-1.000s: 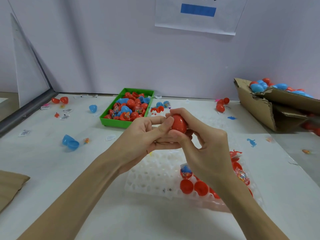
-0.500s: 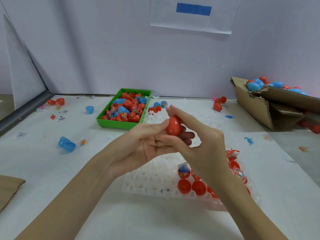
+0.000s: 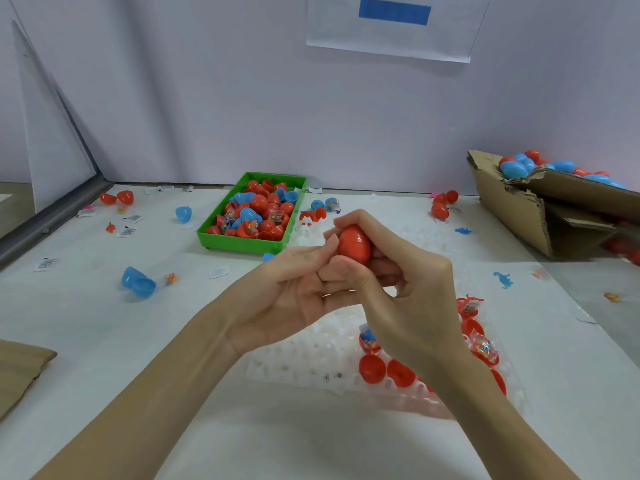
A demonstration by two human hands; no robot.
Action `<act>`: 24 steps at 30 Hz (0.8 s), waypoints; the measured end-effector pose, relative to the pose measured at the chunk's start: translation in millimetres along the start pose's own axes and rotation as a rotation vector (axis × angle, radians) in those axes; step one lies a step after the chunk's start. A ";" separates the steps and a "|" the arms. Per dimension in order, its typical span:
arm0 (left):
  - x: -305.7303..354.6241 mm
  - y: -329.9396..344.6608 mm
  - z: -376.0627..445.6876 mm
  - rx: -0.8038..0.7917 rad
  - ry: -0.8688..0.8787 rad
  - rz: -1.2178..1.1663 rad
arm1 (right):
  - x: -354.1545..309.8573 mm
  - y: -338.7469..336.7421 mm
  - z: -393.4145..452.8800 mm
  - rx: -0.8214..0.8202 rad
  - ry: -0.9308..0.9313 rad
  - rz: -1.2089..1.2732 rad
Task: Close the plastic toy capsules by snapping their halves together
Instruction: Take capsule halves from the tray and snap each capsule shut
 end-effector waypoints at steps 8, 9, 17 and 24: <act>3.7 -2.4 2.1 0.163 0.086 0.159 | 9.0 1.8 5.3 -0.057 0.037 0.066; 5.6 -4.3 2.4 0.191 0.112 0.234 | 12.3 2.0 6.1 -0.070 0.057 0.075; 9.8 -6.5 0.1 0.403 0.340 0.595 | 16.7 4.4 2.5 -0.045 0.152 0.298; 7.1 3.8 -2.2 0.461 0.443 0.678 | 6.6 -0.9 0.2 0.028 0.082 0.205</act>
Point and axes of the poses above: each hand's wrist, its own z-axis towards the middle knuckle, its own y-axis out of the palm, x = y × z, the point moved 5 cm from there along z, towards the middle knuckle, and after that the axes turned 6 degrees about y, right-handed, at the moved point
